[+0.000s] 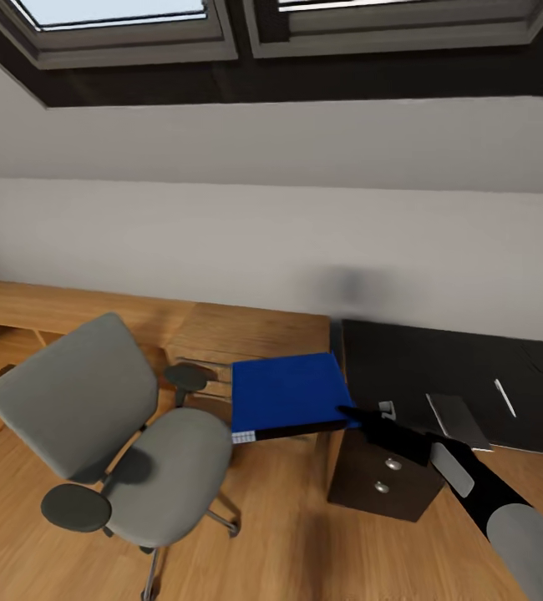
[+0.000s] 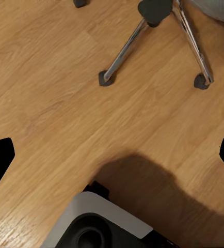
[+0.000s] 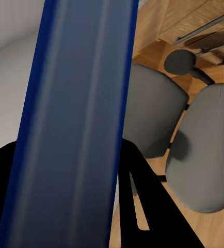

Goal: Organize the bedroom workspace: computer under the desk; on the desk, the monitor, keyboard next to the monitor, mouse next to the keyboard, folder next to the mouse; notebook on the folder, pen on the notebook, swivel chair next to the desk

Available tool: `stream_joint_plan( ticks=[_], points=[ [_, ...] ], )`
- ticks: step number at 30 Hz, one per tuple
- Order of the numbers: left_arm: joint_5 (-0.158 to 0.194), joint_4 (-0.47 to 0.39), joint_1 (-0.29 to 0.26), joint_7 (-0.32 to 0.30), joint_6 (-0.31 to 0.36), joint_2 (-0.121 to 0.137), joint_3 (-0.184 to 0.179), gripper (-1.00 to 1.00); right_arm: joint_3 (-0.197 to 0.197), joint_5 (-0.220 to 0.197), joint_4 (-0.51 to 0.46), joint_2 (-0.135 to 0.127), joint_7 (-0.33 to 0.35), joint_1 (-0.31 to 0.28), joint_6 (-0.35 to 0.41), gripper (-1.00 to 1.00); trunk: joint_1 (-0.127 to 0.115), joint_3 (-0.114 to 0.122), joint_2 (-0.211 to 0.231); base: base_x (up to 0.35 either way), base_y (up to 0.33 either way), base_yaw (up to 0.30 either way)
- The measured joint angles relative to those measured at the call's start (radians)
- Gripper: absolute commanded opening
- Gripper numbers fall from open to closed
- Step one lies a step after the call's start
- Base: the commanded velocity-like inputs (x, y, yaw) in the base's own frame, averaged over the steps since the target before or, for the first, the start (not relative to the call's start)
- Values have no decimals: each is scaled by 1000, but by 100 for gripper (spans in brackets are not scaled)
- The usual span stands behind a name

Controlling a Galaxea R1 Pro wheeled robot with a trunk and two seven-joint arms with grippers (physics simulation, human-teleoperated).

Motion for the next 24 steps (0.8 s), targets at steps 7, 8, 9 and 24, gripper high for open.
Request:
stream_joint_plan(
  ticks=[7,8,9,24],
  points=[
    [6,0,0,0,-1,0,-101,100,0,1,0,-2,0,0,-1,-100,0,0,0,0,0,-254],
    [4,1,0,1,-1,1,-135,100,0,1,0,-4,0,0,-1,-100,0,0,0,0,0,-254],
    [3,1,0,2,0,1,-150,100,0,1,0,-5,0,0,-1,-100,0,0,0,0,0,-254],
    [2,7,0,5,4,0,-214,100,0,4,0,-13,-1,0,-3,-100,0,0,0,0,0,-252]
  ],
)
